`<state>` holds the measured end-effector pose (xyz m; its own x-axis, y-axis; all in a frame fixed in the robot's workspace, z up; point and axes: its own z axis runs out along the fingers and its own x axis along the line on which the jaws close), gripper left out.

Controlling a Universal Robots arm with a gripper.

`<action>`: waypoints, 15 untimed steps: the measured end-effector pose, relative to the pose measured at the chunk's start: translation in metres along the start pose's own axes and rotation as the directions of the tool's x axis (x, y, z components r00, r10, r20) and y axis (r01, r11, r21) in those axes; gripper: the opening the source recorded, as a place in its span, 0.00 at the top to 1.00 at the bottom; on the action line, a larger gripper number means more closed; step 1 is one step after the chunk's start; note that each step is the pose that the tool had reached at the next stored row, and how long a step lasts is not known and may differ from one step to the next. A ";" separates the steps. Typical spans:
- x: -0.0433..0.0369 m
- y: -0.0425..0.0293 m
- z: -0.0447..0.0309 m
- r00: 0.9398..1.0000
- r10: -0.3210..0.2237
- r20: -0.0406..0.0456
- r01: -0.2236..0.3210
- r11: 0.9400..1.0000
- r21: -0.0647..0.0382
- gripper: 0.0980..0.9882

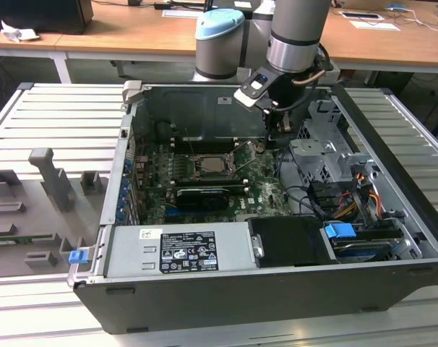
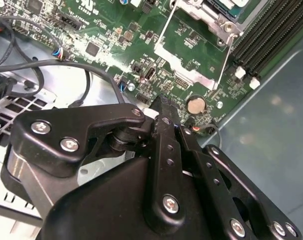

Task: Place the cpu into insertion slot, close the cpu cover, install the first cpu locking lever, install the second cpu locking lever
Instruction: 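Close the cpu cover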

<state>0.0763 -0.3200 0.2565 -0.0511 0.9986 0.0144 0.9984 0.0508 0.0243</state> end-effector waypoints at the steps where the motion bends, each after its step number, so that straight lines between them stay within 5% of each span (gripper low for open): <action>1: 0.0000 -0.0010 0.0043 1.000 -0.001 0.000 0.001 1.000 0.000 0.99; 6: 0.0000 -0.0089 0.0099 1.000 -0.005 0.000 0.005 1.000 0.001 0.99; 12: 0.0003 -0.0129 0.0097 1.000 -0.004 -0.002 0.004 1.000 0.023 0.99; 15: 0.0007 -0.0212 0.0095 1.000 -0.005 -0.002 0.005 1.000 0.025 0.99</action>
<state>0.0554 -0.3203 0.2465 -0.0557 0.9983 0.0167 0.9984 0.0557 -0.0002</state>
